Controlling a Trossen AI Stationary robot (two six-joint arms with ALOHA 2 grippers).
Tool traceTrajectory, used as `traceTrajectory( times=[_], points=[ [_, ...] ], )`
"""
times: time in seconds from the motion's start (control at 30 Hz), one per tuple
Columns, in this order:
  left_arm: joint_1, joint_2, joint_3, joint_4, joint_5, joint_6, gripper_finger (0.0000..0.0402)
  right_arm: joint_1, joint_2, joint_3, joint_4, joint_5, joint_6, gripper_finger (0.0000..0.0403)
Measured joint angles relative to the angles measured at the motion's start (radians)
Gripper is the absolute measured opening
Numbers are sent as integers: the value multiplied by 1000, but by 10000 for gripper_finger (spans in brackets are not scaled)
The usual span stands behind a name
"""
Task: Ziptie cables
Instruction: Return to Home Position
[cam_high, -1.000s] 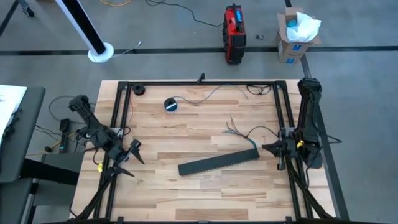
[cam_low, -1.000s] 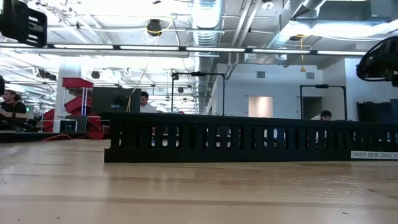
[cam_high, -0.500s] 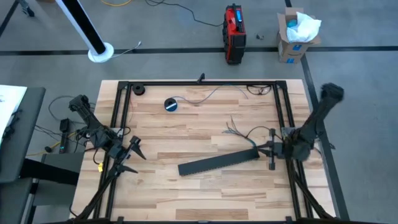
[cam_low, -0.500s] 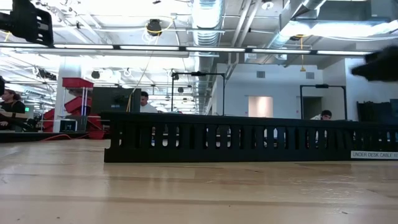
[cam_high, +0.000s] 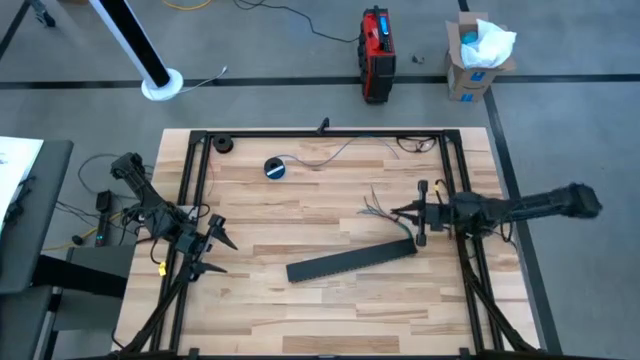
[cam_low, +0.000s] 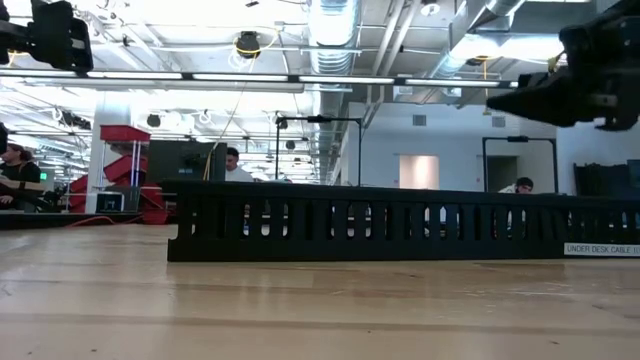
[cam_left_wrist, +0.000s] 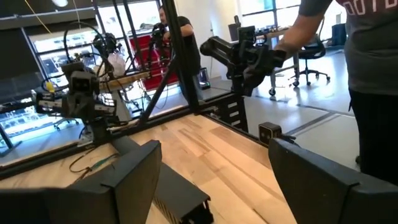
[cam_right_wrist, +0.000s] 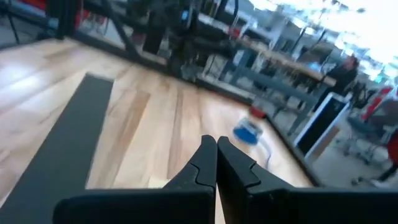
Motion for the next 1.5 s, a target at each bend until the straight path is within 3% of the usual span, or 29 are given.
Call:
traceTrajectory(
  times=[0.1,0.23,0.37,1.5],
  points=[
    [0,0,0,6,-2,12,288,-64,-90,0,-105,-81,6,0],
    [0,0,-1,10,-17,42,288,-103,-268,0,-327,-112,89,0],
    [0,0,-2,9,-69,78,288,-97,-439,0,-350,-158,62,0],
    [0,0,-4,15,-96,42,288,-101,-435,16,-390,-132,84,0]
  ],
)
